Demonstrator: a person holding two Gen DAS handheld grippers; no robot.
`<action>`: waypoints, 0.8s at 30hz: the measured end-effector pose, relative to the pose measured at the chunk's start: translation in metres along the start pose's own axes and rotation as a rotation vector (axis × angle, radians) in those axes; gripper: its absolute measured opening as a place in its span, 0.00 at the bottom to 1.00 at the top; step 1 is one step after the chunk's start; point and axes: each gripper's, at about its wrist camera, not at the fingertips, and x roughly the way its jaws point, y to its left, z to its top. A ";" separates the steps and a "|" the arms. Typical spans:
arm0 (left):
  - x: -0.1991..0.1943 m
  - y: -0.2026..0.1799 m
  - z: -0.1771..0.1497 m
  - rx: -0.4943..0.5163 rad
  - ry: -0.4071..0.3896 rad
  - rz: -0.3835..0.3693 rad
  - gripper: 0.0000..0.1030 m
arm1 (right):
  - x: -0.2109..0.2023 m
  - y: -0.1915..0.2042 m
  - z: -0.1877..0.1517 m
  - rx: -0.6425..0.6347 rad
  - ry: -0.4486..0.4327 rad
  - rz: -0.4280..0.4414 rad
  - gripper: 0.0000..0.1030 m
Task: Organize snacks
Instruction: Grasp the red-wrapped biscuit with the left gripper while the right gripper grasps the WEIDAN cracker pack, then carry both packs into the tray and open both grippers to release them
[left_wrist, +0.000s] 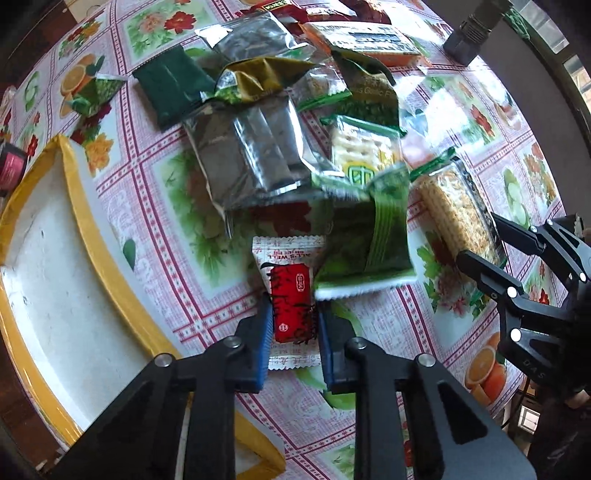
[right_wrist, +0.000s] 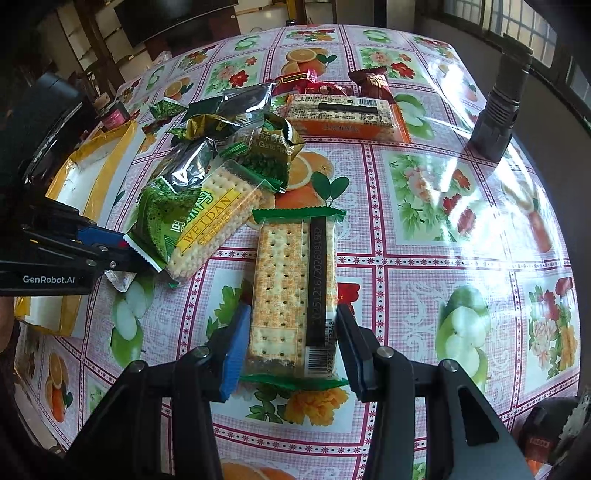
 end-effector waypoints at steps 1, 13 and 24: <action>0.000 -0.002 -0.006 -0.006 -0.007 -0.003 0.23 | -0.001 0.002 -0.002 -0.008 -0.003 -0.004 0.44; -0.009 -0.016 -0.073 -0.067 -0.093 -0.093 0.23 | -0.021 0.000 -0.028 0.015 -0.041 0.016 0.44; -0.004 -0.031 -0.072 -0.117 -0.105 -0.138 0.23 | -0.019 0.011 -0.034 -0.022 0.002 0.015 0.44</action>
